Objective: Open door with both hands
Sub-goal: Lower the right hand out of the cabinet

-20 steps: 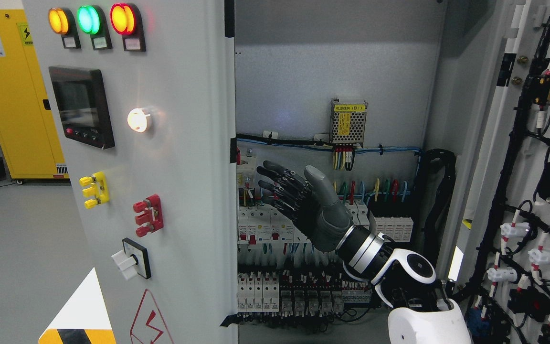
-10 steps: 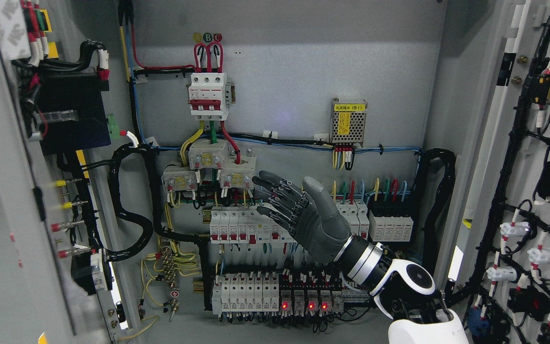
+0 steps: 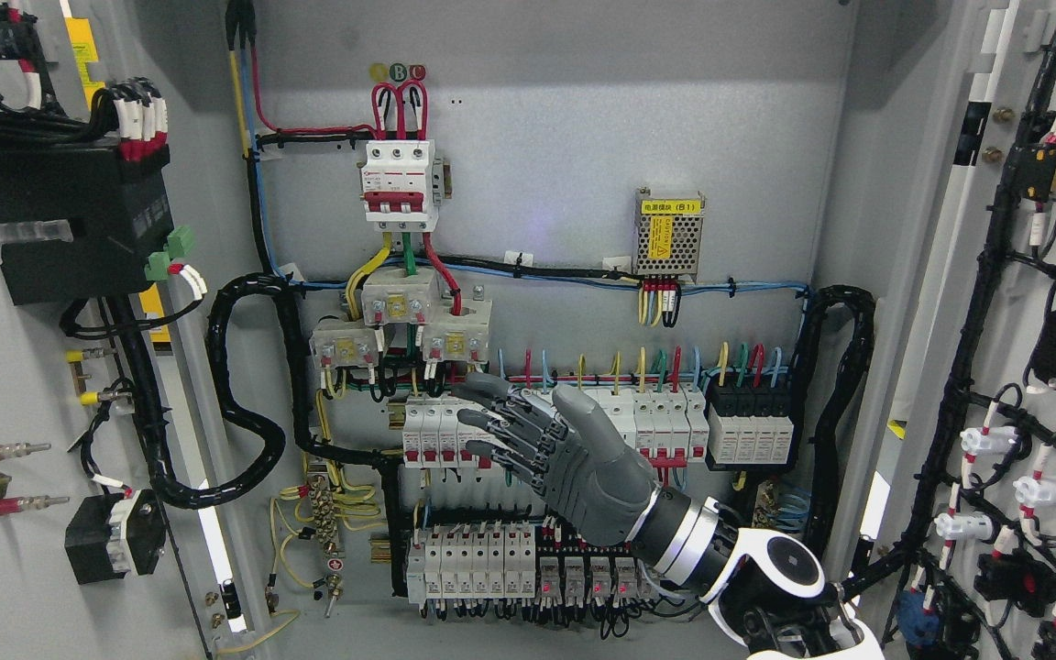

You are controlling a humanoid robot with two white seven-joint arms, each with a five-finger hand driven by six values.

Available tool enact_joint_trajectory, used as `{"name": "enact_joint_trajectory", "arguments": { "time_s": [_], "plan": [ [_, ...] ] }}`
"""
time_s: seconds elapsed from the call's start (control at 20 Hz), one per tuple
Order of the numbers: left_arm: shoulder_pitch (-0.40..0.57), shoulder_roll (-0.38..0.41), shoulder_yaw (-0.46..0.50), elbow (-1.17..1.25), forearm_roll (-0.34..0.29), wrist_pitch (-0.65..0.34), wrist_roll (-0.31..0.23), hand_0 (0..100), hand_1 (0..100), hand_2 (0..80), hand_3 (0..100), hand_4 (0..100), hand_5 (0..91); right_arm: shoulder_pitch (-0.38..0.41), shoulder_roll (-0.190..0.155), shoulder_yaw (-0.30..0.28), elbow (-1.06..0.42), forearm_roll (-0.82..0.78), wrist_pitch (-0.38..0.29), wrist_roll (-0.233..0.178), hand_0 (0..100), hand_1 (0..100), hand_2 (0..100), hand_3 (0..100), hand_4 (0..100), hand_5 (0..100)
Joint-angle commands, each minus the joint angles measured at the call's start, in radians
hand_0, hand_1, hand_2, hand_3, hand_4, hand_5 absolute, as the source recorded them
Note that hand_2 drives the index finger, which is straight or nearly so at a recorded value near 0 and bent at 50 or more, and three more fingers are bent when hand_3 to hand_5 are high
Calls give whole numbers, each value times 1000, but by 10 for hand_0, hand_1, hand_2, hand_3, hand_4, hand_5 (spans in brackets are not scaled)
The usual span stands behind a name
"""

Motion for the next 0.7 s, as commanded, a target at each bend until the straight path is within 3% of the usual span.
{"name": "enact_joint_trajectory", "arguments": {
  "time_s": [0.0, 0.4, 0.65],
  "plan": [
    [0, 0, 0, 0, -1, 0, -1, 0, 0, 0, 12, 0, 0, 69, -31, 153, -125, -13, 0, -5, 214, 67, 0, 0, 0, 0],
    [0, -1, 0, -2, 1, 0, -1, 0, 0, 0, 10, 0, 0, 168, -32, 325, -239, -13, -3, -6, 214, 68, 0, 0, 0, 0],
    [0, -1, 0, -2, 1, 0, -1, 0, 0, 0, 9, 0, 0, 213, -11, 413, -257, -13, -6, -17, 214, 69, 0, 0, 0, 0]
  ]
}}
